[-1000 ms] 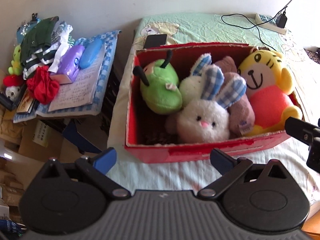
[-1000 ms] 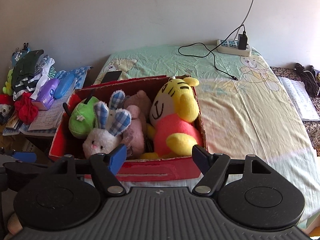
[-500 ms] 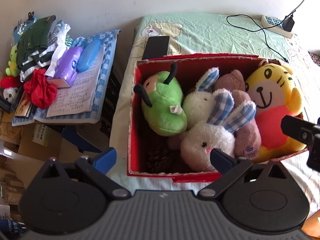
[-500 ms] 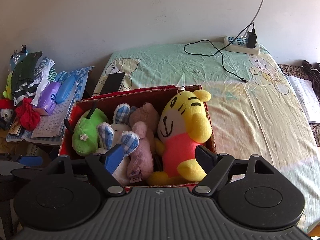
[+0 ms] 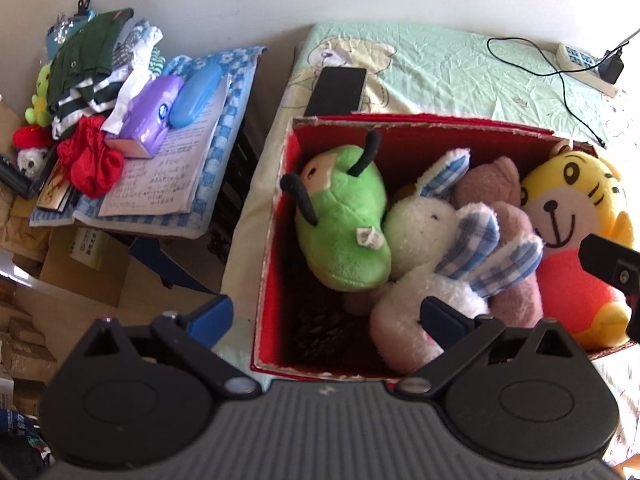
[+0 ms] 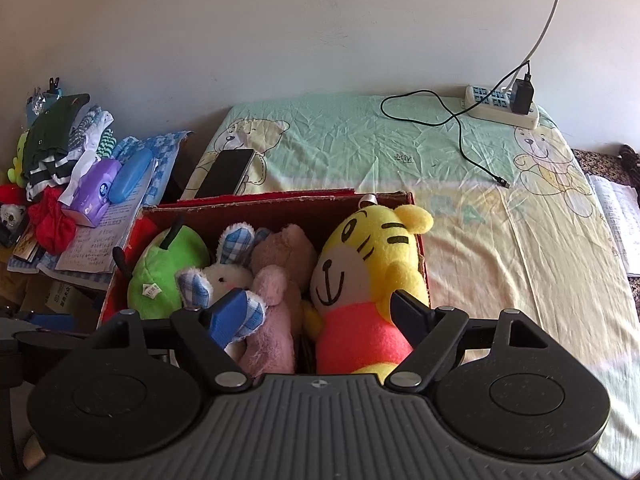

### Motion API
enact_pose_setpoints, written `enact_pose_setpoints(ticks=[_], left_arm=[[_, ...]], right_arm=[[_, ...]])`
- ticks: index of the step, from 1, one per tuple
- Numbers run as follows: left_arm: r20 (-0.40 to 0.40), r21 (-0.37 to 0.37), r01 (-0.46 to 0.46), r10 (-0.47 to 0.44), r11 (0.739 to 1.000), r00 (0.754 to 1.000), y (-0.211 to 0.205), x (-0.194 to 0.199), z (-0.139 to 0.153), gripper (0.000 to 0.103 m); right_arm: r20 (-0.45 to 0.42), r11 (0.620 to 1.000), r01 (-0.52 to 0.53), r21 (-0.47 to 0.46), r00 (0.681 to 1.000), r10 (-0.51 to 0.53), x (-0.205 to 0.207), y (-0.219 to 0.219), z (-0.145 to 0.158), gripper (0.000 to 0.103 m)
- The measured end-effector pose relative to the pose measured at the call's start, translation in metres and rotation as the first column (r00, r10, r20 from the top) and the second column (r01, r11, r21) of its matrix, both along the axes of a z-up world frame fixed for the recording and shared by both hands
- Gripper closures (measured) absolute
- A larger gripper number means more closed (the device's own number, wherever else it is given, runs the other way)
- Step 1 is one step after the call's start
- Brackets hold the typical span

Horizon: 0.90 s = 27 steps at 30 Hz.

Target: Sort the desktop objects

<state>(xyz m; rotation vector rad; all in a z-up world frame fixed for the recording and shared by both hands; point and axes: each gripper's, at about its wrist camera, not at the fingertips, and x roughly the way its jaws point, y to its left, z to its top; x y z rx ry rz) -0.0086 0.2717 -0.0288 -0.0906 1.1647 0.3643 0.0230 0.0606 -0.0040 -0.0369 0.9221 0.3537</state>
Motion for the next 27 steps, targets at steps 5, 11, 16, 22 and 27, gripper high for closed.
enact_pose_setpoints(ticks=[5,11,16,22,27], left_arm=[[-0.030,-0.001,-0.005,0.005,1.000,1.000,0.002,0.004,-0.006,0.003],[-0.045,-0.006,-0.003,0.003,1.000,0.999,0.001,0.008,-0.012,0.003],[-0.044,0.010,0.020,-0.019,1.000,0.999,-0.002,0.011,-0.013,0.003],[-0.033,0.033,0.046,-0.045,0.998,0.998,-0.004,0.014,-0.012,0.003],[-0.019,0.028,0.060,-0.060,0.998,0.998,-0.003,0.016,-0.011,0.003]], right_arm=[[-0.032,1.000,-0.009,-0.007,0.999,0.009,0.011,0.001,-0.007,0.022],[-0.042,1.000,-0.005,-0.009,0.999,0.004,0.015,0.002,-0.012,0.022],[-0.064,1.000,0.008,0.004,0.998,-0.008,0.016,0.003,-0.018,0.022],[-0.058,0.999,0.033,0.007,0.998,-0.033,0.016,0.003,-0.019,0.022],[-0.039,0.999,0.053,-0.009,0.998,-0.054,0.019,0.006,-0.017,0.022]])
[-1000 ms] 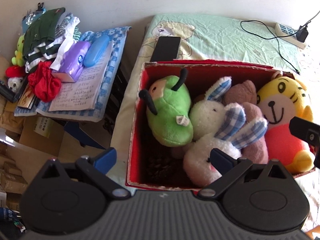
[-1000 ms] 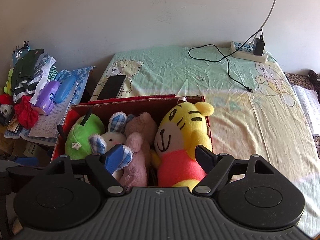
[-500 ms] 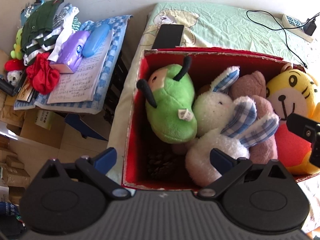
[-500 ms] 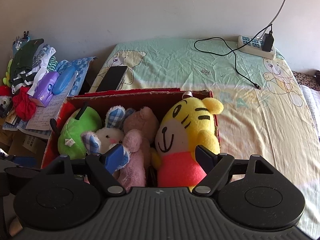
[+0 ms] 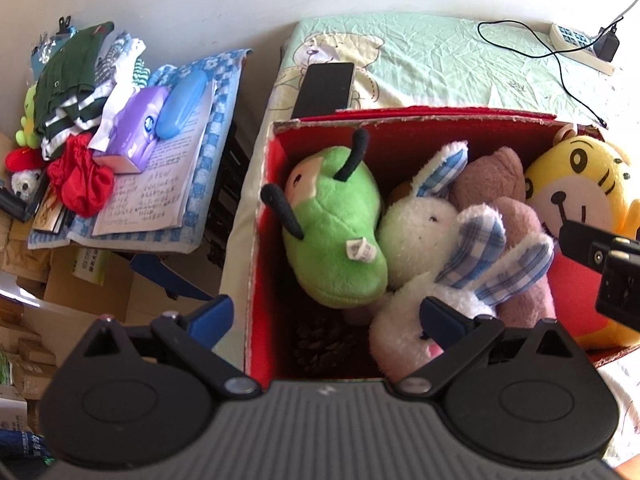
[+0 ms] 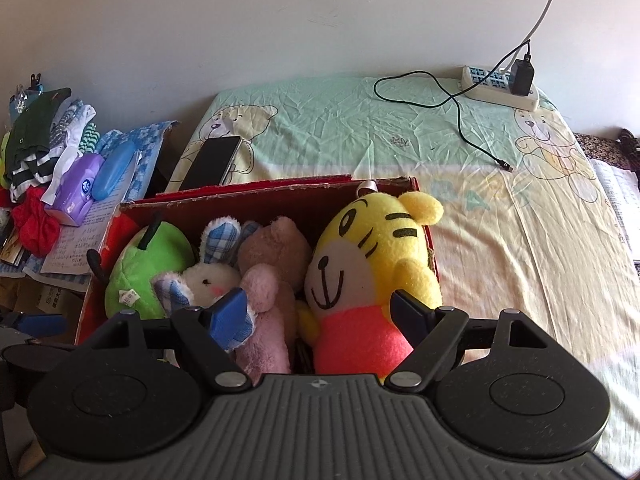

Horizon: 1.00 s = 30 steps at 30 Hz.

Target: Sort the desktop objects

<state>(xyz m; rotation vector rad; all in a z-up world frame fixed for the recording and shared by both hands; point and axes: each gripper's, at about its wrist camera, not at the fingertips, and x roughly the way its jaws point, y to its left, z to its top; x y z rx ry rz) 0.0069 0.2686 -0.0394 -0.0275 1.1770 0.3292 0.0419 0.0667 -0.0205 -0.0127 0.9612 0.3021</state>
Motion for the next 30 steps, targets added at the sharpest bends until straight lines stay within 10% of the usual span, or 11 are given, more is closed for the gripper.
enact_pose_setpoints(ticks=[30], left_arm=[[-0.031,-0.063,-0.015,0.013,0.998,0.999,-0.006,-0.018,-0.001,0.003]], right_arm=[[-0.050,0.999,-0.024,-0.039,0.998,0.022,-0.013,0.001,0.005,0.022]])
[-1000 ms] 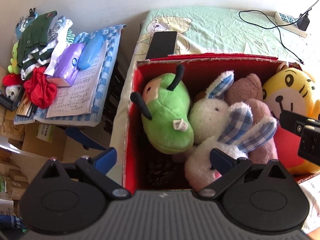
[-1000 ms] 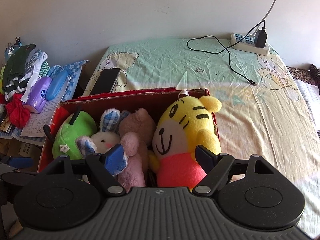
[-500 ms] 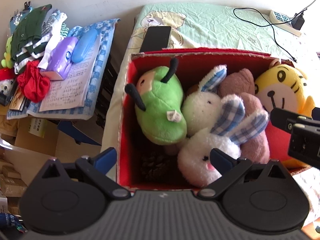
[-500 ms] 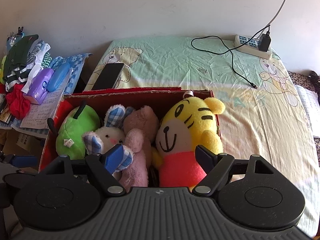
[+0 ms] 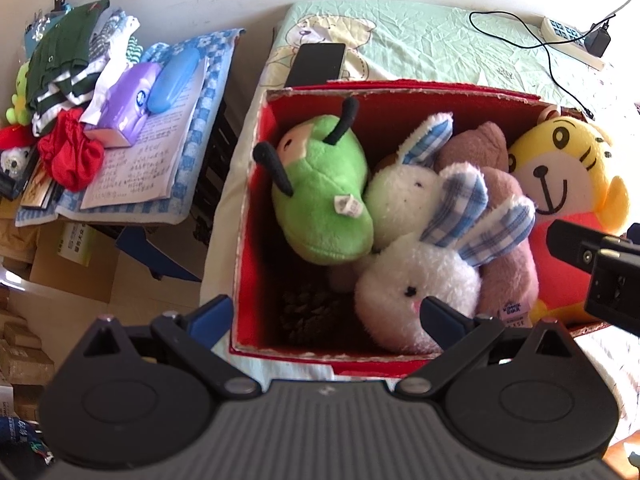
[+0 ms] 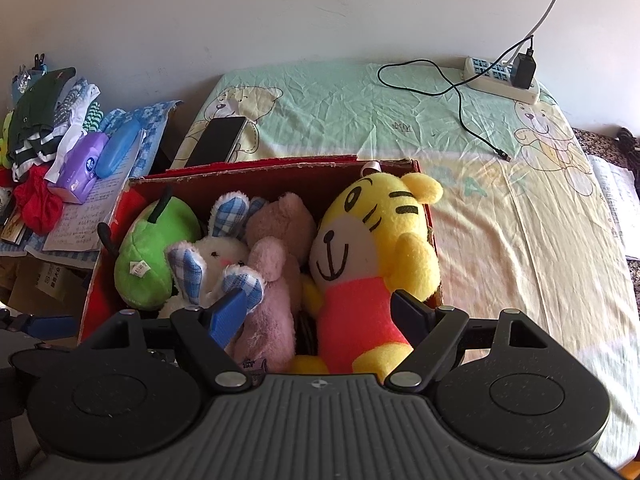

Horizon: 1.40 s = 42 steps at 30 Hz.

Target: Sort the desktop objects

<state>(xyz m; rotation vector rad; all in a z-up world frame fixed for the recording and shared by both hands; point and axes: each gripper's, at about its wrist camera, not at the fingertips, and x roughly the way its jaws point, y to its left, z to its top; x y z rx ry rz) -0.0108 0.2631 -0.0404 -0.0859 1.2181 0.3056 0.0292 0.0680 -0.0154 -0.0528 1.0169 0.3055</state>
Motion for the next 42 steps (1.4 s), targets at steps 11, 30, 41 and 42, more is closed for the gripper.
enact_pose_setpoints(ticks=[11,30,41,42], left_arm=[[0.052,-0.001,0.018,-0.018,1.000,0.999,-0.007,-0.001,0.003,0.003],[0.019,-0.106,0.029,-0.027,0.994,0.999,0.000,0.005,-0.003,0.003],[-0.016,-0.134,0.099,-0.101,0.986,0.995,-0.023,0.003,-0.003,0.003],[-0.016,-0.128,0.100,-0.102,0.987,0.995,-0.023,0.004,-0.003,0.003]], right_arm=[[0.002,0.999,0.016,0.035,1.000,-0.016,-0.009,-0.005,0.001,0.022],[-0.003,0.999,0.033,0.017,0.999,-0.033,-0.008,-0.013,0.008,0.022],[-0.023,0.999,0.026,-0.040,0.999,-0.027,-0.008,-0.019,0.009,0.022],[-0.017,0.998,0.024,-0.051,1.000,-0.025,-0.008,-0.018,0.010,0.022]])
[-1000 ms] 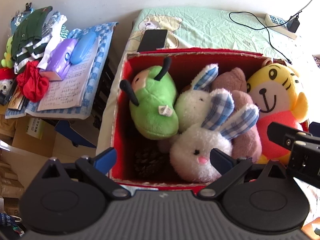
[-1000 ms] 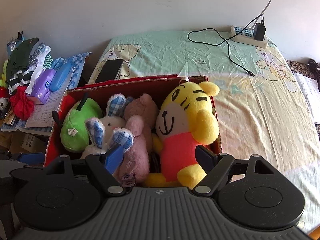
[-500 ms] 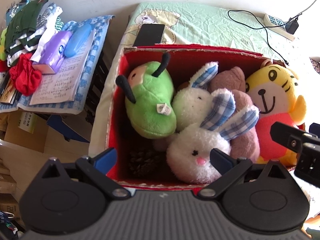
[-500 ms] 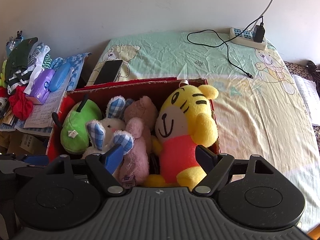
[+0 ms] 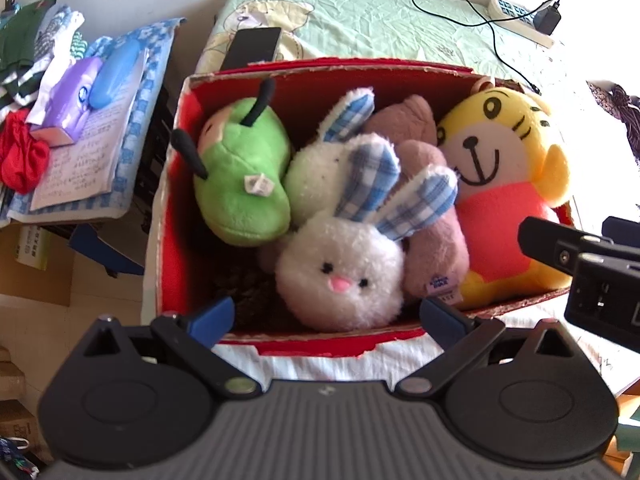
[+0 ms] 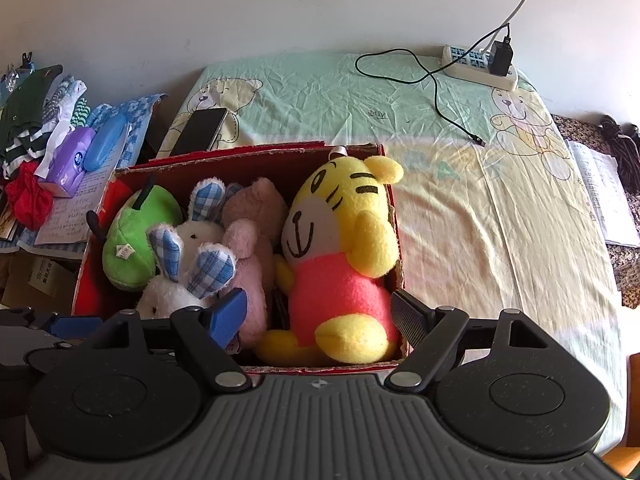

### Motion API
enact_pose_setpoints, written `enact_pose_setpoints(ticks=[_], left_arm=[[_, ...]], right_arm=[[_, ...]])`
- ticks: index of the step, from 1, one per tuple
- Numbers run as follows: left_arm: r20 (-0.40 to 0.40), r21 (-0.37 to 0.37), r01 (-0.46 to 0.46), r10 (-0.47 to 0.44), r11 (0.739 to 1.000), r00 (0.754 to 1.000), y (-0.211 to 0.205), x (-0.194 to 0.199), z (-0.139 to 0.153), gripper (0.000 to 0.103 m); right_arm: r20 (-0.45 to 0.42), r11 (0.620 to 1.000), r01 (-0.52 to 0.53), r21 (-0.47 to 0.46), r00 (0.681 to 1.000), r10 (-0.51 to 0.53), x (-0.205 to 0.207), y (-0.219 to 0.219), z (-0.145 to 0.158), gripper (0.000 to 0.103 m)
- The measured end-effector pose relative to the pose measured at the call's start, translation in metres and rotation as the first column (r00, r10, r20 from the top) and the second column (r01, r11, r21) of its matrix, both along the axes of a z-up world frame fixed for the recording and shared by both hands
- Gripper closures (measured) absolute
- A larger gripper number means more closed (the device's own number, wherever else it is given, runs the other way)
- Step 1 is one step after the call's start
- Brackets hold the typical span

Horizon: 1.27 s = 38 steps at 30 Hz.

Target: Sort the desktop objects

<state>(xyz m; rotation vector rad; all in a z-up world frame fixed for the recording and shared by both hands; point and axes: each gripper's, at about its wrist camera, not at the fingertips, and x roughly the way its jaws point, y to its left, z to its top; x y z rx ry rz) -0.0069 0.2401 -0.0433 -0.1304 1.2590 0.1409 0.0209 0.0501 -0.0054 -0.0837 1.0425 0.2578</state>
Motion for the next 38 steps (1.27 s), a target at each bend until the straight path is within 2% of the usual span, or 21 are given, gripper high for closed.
enact_pose_setpoints(ticks=[6,12,22,32,38], left_arm=[[-0.037,-0.020,0.010,-0.011,1.000,0.999,0.0063,0.0035,0.0012,0.003],[-0.032,-0.026,0.026,-0.026,0.999,0.999,0.0062,0.0000,-0.0005,0.002],[-0.009,-0.009,0.011,-0.011,1.000,1.000,0.0062,0.0010,-0.0009,0.002],[0.053,0.037,-0.007,0.005,0.999,0.999,0.0064,0.0003,0.0067,0.002],[0.053,0.043,-0.022,0.020,0.999,0.998,0.0103,0.0006,0.0068,0.002]], right_arm=[[-0.017,1.000,-0.015,-0.016,1.000,0.015,0.0023,0.0000,0.0005,0.022],[-0.024,0.999,-0.031,-0.028,0.999,0.031,-0.0002,0.0010,-0.0012,0.022],[-0.020,1.000,-0.015,-0.011,1.000,0.015,0.0010,0.0010,-0.0034,0.022],[-0.006,1.000,-0.008,0.002,1.000,0.008,0.0016,0.0035,-0.0035,0.022],[-0.003,1.000,-0.002,0.010,1.000,0.002,0.0018,0.0026,-0.0044,0.022]])
